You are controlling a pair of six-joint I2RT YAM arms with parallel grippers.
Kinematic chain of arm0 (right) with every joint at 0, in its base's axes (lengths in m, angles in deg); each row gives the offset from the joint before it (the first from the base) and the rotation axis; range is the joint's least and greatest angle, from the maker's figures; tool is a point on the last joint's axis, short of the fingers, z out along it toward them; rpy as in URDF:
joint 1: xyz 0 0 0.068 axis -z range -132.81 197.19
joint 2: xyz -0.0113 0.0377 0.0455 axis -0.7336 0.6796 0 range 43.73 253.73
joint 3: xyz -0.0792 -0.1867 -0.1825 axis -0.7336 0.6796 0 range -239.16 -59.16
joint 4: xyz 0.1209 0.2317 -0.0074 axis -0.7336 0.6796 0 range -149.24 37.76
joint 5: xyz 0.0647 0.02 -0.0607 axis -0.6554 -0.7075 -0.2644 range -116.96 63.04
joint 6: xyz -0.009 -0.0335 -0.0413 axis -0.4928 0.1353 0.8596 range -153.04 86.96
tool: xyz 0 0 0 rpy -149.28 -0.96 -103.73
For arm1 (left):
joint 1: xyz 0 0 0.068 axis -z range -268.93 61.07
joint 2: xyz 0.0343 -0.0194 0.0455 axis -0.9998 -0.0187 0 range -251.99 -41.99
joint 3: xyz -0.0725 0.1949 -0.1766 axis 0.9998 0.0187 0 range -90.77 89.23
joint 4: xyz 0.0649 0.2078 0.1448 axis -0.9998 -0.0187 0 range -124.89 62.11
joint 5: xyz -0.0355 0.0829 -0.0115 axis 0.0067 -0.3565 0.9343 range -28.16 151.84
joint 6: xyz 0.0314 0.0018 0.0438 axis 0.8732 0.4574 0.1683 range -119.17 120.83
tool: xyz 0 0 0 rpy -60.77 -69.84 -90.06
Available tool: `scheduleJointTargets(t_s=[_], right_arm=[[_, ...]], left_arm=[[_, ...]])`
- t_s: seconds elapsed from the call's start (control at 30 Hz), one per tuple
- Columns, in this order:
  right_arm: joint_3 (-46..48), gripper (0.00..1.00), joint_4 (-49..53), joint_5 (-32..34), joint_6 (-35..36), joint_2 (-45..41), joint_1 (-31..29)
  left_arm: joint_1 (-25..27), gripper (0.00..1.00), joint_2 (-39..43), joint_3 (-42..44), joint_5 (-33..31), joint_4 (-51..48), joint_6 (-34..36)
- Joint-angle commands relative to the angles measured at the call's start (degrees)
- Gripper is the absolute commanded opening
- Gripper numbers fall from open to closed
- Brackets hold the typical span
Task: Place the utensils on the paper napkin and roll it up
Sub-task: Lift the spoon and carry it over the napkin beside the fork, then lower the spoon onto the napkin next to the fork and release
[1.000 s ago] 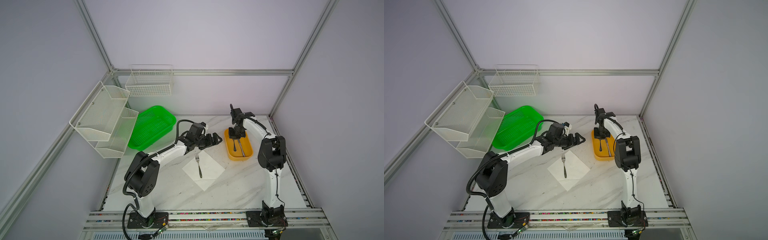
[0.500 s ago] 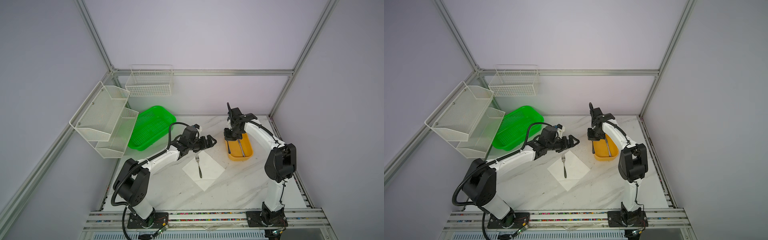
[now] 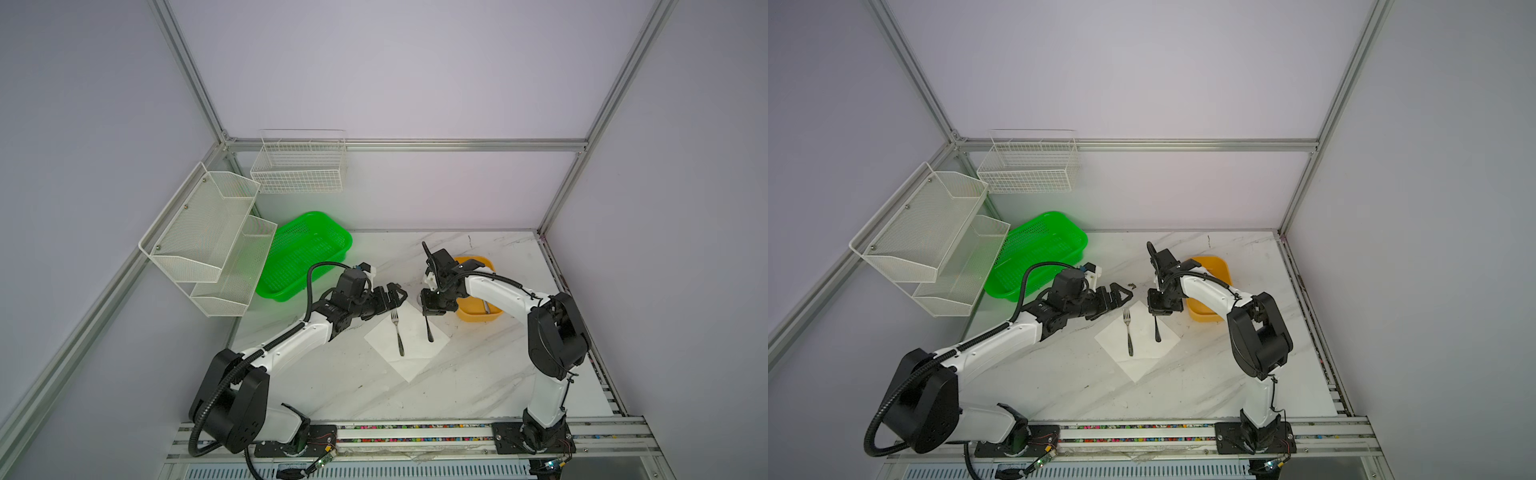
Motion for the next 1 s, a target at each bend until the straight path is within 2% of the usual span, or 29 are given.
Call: scheduleJointTargets(t_s=[0.0, 0.23, 0.4, 0.7, 0.97], right_arm=[[0.61, 0.06, -4.86, -1.45, -3.22, 0.58, -1.74], [1.64, 0.07, -6.97, -1.40, -5.76, 3.05, -5.07], [0.80, 0.07, -7.78, -1.87, -6.46, 5.73, -6.94], [2.11, 0.07, -10.16, -0.98, -9.08, 6.97, -7.24], [1.42, 0.08, -10.04, 0.63, -9.83, 8.30, -7.24]], left_arm=[[-1.46, 1.00, 3.75, 4.03, 0.21, 1.82, 1.17], [-2.28, 0.99, 5.73, 6.95, 2.11, 2.24, 0.59], [-2.35, 1.00, 7.40, 9.02, 0.80, 2.84, -0.14], [-2.37, 1.00, 10.91, 10.16, -1.45, 0.22, 0.30], [-2.37, 1.00, 10.87, 9.80, -1.62, -0.73, 0.59]])
